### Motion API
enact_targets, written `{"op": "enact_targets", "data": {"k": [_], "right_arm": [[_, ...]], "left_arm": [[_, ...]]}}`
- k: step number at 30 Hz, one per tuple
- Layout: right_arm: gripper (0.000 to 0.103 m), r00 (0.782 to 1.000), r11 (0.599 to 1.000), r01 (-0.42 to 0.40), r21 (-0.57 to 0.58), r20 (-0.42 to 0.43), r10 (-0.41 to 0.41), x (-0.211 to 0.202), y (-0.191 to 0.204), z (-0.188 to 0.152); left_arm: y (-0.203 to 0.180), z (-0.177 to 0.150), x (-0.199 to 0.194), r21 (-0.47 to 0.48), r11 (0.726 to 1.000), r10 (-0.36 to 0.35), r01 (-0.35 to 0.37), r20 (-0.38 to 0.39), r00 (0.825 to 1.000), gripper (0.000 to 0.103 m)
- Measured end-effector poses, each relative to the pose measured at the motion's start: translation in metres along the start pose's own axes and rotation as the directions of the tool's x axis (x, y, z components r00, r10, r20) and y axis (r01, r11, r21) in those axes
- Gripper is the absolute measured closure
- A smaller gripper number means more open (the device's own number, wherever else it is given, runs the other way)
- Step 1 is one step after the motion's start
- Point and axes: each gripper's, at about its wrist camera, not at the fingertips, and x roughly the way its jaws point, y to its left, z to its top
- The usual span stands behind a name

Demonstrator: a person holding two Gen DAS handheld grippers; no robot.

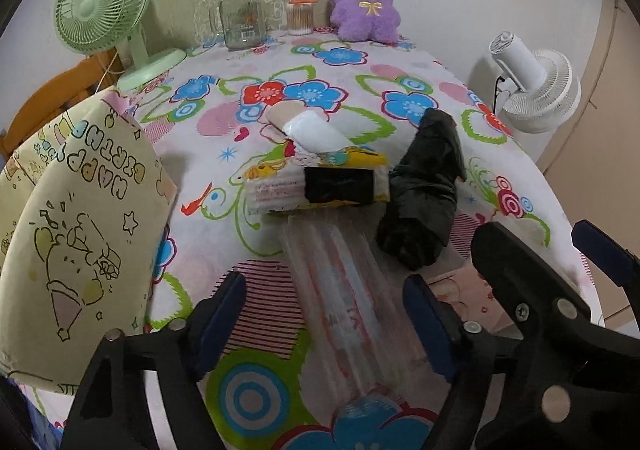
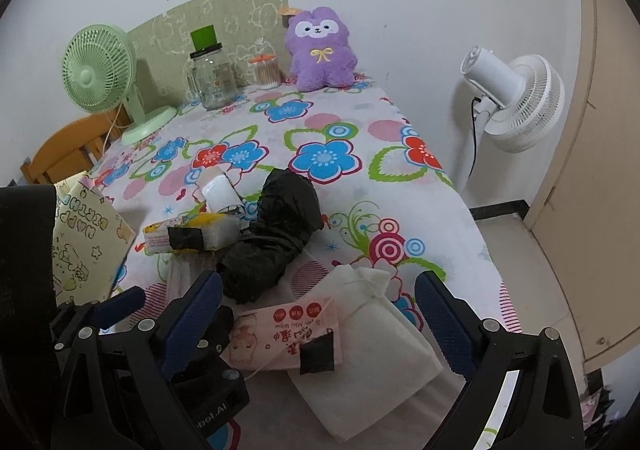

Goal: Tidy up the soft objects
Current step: 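Grasp the clear plastic tube pack with the left tool while the right tool grasps the black umbrella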

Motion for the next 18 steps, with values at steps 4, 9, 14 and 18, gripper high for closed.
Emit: {"op": "enact_targets", "data": {"k": [4, 9, 14, 18], "right_arm": [[0.005, 1.000, 1.000, -0.004, -0.017, -0.006, 0.004, 0.004, 0.006, 0.002], [0.005, 1.000, 0.999, -0.010, -0.035, -0.012, 0.009, 0.009, 0.015, 0.005], [0.009, 1.000, 0.999, -0.020, -0.049, -0.023, 0.019, 0.016, 0.024, 0.010], [0.012, 0.999, 0.998, -0.029, -0.051, -0.041, 0.027, 0.023, 0.028, 0.013]], "left_arm": [[0.006, 0.000, 0.003, -0.013, 1.000, -0.025, 0.025, -0.019, 1.000, 0.040], [0.010, 0.000, 0.000, 0.001, 0.999, -0.043, 0.043, -0.024, 0.999, 0.061], [0.016, 0.001, -0.002, -0.005, 0.999, -0.050, 0.050, -0.017, 0.999, 0.067], [0.019, 0.004, -0.001, -0.010, 0.999, -0.047, 0.047, -0.010, 0.999, 0.068]]}}
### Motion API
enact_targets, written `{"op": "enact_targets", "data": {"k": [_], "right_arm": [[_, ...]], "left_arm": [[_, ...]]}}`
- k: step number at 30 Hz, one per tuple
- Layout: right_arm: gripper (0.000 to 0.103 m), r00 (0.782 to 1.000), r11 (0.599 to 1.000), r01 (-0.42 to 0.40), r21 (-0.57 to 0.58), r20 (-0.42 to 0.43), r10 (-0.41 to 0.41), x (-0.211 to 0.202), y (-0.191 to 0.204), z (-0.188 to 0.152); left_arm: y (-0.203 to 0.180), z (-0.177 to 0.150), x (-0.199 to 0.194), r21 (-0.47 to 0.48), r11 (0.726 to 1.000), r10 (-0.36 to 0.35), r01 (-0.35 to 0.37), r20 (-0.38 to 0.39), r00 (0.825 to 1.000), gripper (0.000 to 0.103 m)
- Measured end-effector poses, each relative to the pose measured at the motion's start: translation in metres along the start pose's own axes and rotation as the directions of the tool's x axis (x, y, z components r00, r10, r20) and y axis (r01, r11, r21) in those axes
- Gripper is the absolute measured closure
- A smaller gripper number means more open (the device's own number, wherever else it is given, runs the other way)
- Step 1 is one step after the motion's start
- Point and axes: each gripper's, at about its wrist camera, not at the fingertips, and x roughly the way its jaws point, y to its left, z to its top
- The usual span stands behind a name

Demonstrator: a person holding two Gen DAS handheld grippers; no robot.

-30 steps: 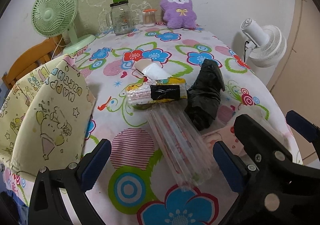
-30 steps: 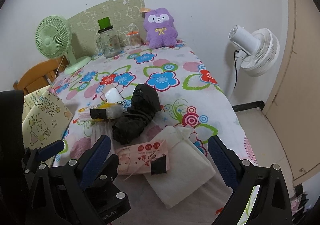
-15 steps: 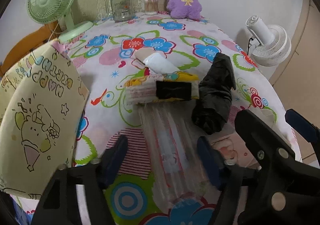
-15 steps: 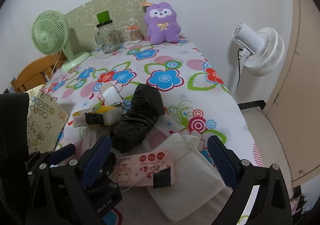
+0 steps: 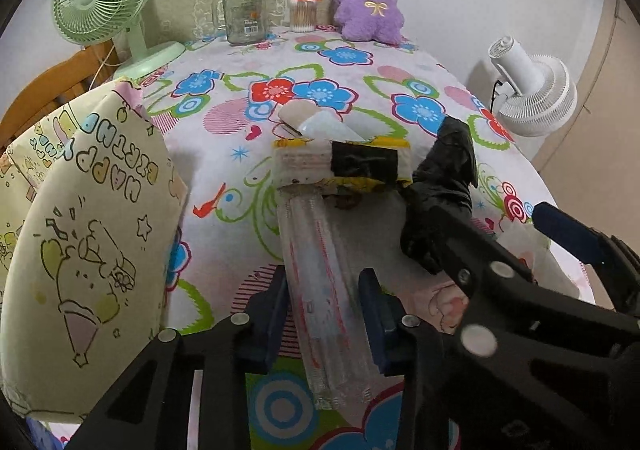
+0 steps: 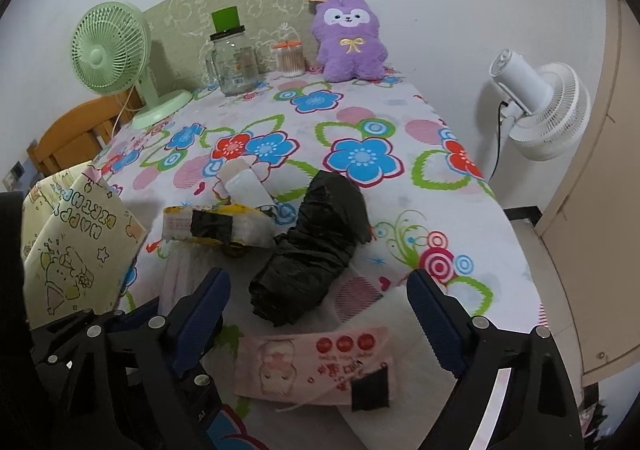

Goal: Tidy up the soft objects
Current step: 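Grasp the clear plastic tube pack with the left tool while the right tool grasps the black umbrella, then carry the tube pack with the left tool while the right tool carries the umbrella to the paper box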

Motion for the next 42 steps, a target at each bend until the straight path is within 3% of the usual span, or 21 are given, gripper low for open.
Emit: {"op": "enact_targets", "data": {"k": [9, 12, 21, 23, 42], "right_arm": [[0.023, 0.999, 1.000, -0.020, -0.022, -0.045, 0.019, 0.021, 0.011, 0.004], [0.034, 0.996, 0.999, -0.041, -0.020, -0.078, 0.040, 0.028, 0.013, 0.004], [0.049, 0.994, 0.999, -0.035, -0.002, -0.104, 0.035, 0.032, 0.012, 0.002], [0.057, 0.993, 0.999, -0.036, 0.004, -0.109, 0.036, 0.032, 0.012, 0.001], [0.063, 0.998, 0.999, -0.040, 0.033, -0.049, 0.041, -0.001, 0.006, -0.004]], "left_arm": [[0.002, 0.001, 0.004, 0.005, 1.000, -0.007, 0.007, -0.014, 1.000, 0.070], [0.004, 0.002, 0.005, 0.005, 1.000, -0.008, 0.008, -0.011, 1.000, 0.070], [0.004, 0.002, 0.006, 0.021, 1.000, -0.003, 0.003, -0.004, 1.000, 0.071], [0.004, 0.001, 0.006, 0.024, 1.000, -0.002, 0.002, -0.004, 1.000, 0.071], [-0.007, -0.003, -0.015, 0.052, 0.999, -0.013, 0.011, 0.034, 0.999, 0.075]]}}
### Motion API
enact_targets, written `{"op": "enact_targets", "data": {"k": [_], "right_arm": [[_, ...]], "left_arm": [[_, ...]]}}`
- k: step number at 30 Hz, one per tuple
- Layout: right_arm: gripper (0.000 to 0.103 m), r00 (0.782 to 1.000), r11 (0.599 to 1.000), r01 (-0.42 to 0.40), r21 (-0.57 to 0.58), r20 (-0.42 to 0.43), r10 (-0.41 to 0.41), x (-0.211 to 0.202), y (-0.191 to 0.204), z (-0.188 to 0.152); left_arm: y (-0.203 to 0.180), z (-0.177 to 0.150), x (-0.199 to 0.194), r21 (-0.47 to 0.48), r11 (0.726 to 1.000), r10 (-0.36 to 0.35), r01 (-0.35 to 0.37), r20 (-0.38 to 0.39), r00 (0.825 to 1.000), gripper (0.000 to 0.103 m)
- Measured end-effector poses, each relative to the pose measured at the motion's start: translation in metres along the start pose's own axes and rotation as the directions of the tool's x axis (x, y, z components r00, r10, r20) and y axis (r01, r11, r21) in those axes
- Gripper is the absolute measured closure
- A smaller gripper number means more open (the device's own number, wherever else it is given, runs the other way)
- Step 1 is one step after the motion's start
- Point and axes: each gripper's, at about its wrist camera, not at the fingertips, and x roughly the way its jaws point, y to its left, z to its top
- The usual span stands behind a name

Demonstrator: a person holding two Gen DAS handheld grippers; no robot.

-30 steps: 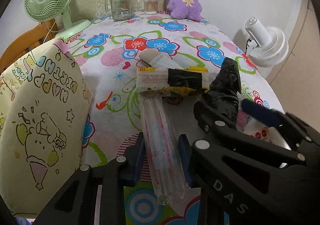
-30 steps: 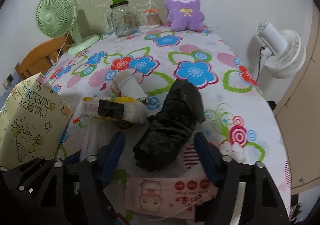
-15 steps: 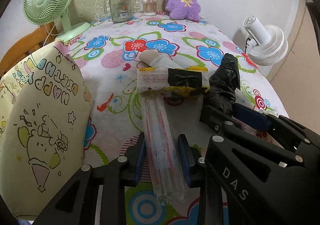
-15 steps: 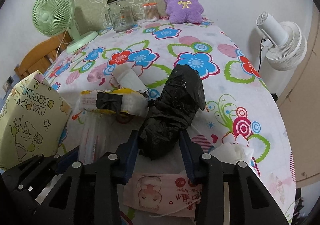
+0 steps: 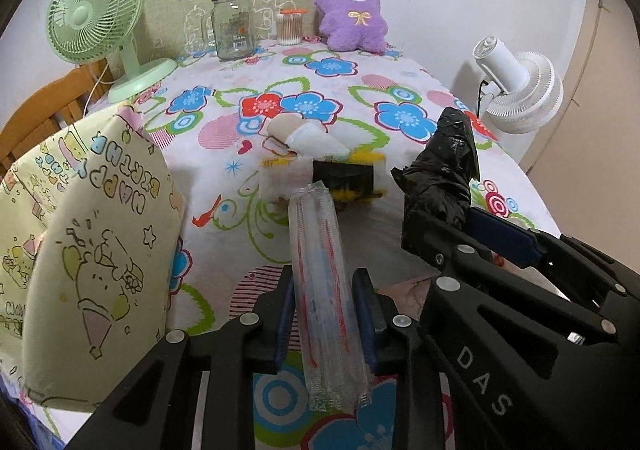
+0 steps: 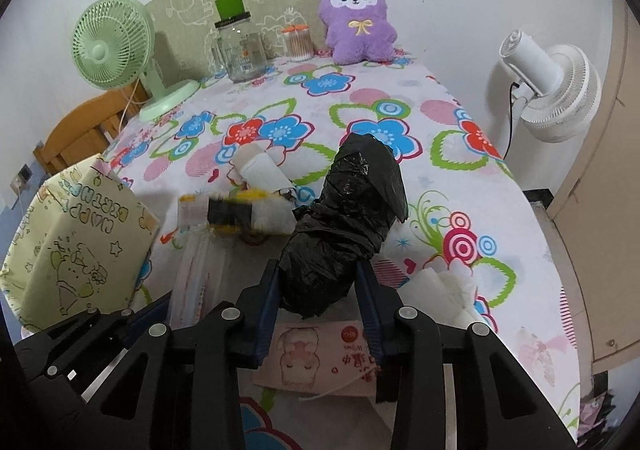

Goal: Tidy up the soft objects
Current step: 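Carry the tube pack with the left tool while the right tool carries the umbrella to the paper box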

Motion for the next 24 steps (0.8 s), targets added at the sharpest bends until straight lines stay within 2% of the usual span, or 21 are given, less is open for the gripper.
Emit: {"op": "enact_targets", "data": {"k": [24], "right_arm": [[0.063, 0.993, 1.000, -0.001, 0.012, 0.116, -0.001, -0.069, 0.000, -0.001]], "left_arm": [[-0.015, -0.001, -0.056, 0.031, 0.999, -0.020, 0.017, 0.101, 0.995, 0.075]]}}
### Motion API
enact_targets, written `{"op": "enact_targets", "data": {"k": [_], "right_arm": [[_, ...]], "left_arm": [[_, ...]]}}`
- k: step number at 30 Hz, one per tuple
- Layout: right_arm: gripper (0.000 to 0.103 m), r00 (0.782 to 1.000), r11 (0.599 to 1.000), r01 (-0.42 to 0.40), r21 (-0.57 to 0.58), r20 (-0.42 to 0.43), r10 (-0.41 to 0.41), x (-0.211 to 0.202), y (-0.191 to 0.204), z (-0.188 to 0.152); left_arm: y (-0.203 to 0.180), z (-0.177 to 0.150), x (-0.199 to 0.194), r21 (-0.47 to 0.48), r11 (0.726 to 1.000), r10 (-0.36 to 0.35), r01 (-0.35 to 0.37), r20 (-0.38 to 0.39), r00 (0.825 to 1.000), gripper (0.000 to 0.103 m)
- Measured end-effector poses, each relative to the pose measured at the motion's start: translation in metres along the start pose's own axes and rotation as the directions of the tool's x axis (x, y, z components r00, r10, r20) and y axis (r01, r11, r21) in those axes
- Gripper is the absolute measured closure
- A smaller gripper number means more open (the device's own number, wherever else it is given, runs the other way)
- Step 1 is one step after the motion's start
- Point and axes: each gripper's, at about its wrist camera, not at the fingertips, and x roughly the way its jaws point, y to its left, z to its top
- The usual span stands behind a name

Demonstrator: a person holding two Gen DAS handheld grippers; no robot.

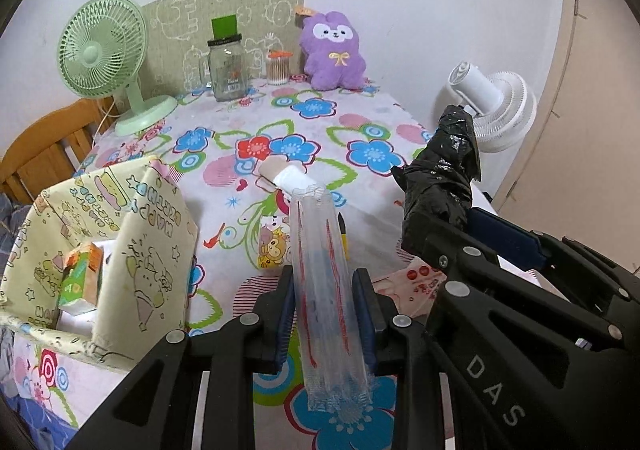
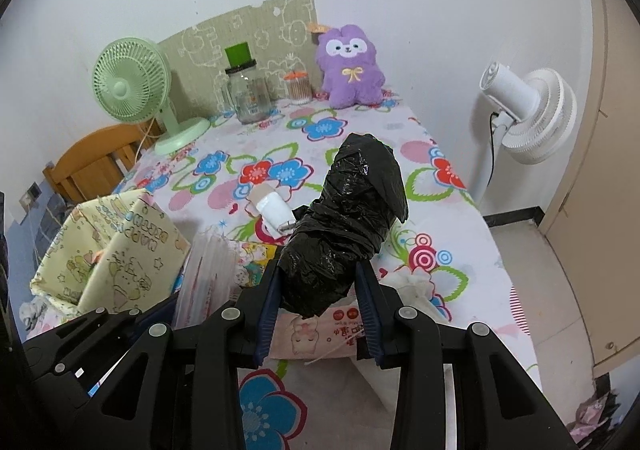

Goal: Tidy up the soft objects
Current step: 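Carry the tube pack with the left tool while the right tool carries the umbrella to the paper box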

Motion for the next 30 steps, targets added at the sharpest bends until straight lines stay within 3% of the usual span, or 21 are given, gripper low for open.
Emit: {"op": "enact_targets", "data": {"k": [30], "right_arm": [[0.063, 0.989, 0.998, 0.012, -0.062, 0.147, -0.003, -0.086, 0.042, 0.014]], "left_arm": [[0.016, 0.007, -0.082, 0.019, 1.000, 0.002, -0.005, 0.131, 0.991, 0.075]]}}
